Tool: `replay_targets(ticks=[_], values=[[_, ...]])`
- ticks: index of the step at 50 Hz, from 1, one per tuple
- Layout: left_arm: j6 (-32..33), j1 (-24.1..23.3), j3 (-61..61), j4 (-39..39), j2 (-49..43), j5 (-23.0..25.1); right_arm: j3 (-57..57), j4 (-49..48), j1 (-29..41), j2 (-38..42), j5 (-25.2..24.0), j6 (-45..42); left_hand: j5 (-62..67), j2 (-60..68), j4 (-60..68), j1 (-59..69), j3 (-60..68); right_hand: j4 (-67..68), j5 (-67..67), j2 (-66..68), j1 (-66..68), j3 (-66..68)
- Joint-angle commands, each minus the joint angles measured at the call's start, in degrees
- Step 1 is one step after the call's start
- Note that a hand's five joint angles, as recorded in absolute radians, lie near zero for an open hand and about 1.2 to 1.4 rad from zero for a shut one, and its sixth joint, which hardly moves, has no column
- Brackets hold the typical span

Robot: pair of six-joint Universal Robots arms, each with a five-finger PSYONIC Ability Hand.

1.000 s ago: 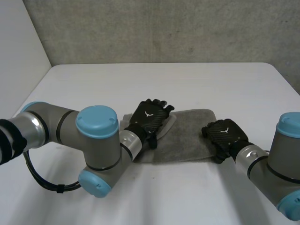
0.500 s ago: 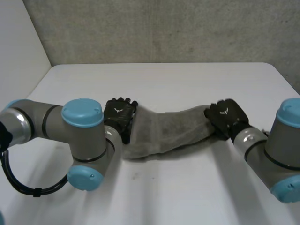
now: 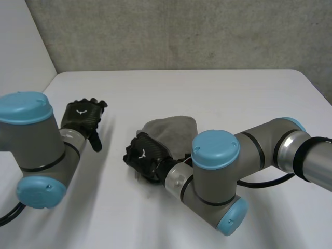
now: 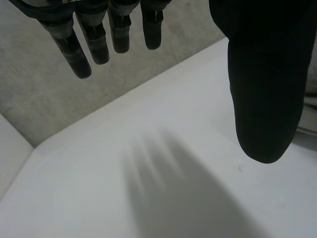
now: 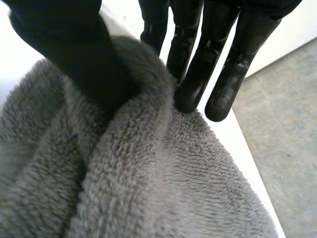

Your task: Fold the towel.

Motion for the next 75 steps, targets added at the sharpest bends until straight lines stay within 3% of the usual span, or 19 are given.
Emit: replay_targets(ticks=[1, 5, 10, 16, 21, 33, 45, 60, 65, 70, 73, 75], values=[[-0.2, -0.3, 1.0, 0.7, 1.0, 0.5, -0.3, -0.3, -0.9, -4.9, 3.1, 2.5, 1.7, 1.7, 1.6, 1.7, 1.7, -40.8, -41.2, -40.2, -32.1, -40.7], [-0.4, -1.8, 2.8, 0.7, 1.0, 1.3, 1.1, -0.1, -2.3, -9.6, 7.3, 7.3, 1.7, 1.7, 1.6, 1.7, 1.7, -40.8, -41.2, -40.2, -32.1, -40.7], [-1.6, -7.4, 6.6, 1.2, 0.1, 4.5, 5.9, 0.7, -9.8, -18.0, 11.6, 21.2, 1.5, 1.5, 1.5, 1.5, 1.5, -40.8, -41.2, -40.2, -32.1, -40.7], [-4.6, -10.7, 9.6, 1.8, -1.8, 6.9, 8.2, 4.3, -14.9, -20.2, 11.6, 30.6, 1.5, 1.5, 1.5, 1.5, 1.5, -40.8, -41.2, -40.2, -32.1, -40.7], [-8.5, -14.0, 15.0, 1.1, -9.5, 9.5, 7.6, 10.9, -18.3, -18.9, 10.5, 37.3, 1.7, 1.7, 1.6, 1.7, 1.7, -40.8, -41.2, -40.2, -32.1, -40.7], [-8.2, -14.3, 20.8, -3.9, -19.1, 9.5, 6.2, 11.5, -19.2, -13.1, 6.4, 38.0, 2.0, 2.0, 2.0, 2.0, 2.0, -40.8, -41.2, -40.2, -32.1, -40.7], [-7.4, -10.9, 18.0, -9.9, -18.3, 7.6, -2.0, 11.8, -16.5, -0.6, 3.4, 37.8, 2.8, 2.9, 2.8, 2.8, 2.8, -40.8, -41.2, -40.2, -32.1, -40.7], [-1.3, -10.5, 14.3, -10.2, -16.6, 6.1, -6.2, 11.6, -13.1, 2.6, 3.9, 37.7, 2.7, 2.7, 2.6, 2.7, 2.7, -40.8, -41.2, -40.2, -32.1, -40.7], [-1.3, -10.8, 14.5, -10.2, -13.7, 6.1, -6.7, 12.0, -13.1, 0.7, 4.0, 37.6, 2.3, 2.4, 2.3, 2.3, 2.3, -40.8, -41.2, -40.2, -32.1, -40.7], [-1.8, -10.5, 14.6, -10.2, -8.0, 4.8, -6.4, 11.9, -14.5, -6.7, 5.2, 37.8, 2.0, 2.0, 2.0, 2.0, 2.0, -40.8, -41.2, -40.2, -32.1, -40.7], [-2.0, -10.2, 14.4, -10.2, -2.1, 3.8, -6.0, 12.0, -17.5, -12.7, 8.5, 37.9, 2.0, 2.0, 2.0, 2.0, 2.0, -40.8, -41.2, -40.2, -32.1, -40.7], [-2.1, -9.9, 14.3, -10.2, 1.2, 3.4, -5.9, 12.7, -19.8, -18.6, 13.5, 37.7, 2.0, 2.0, 2.0, 2.0, 2.0, -40.8, -41.2, -40.2, -32.1, -40.7]])
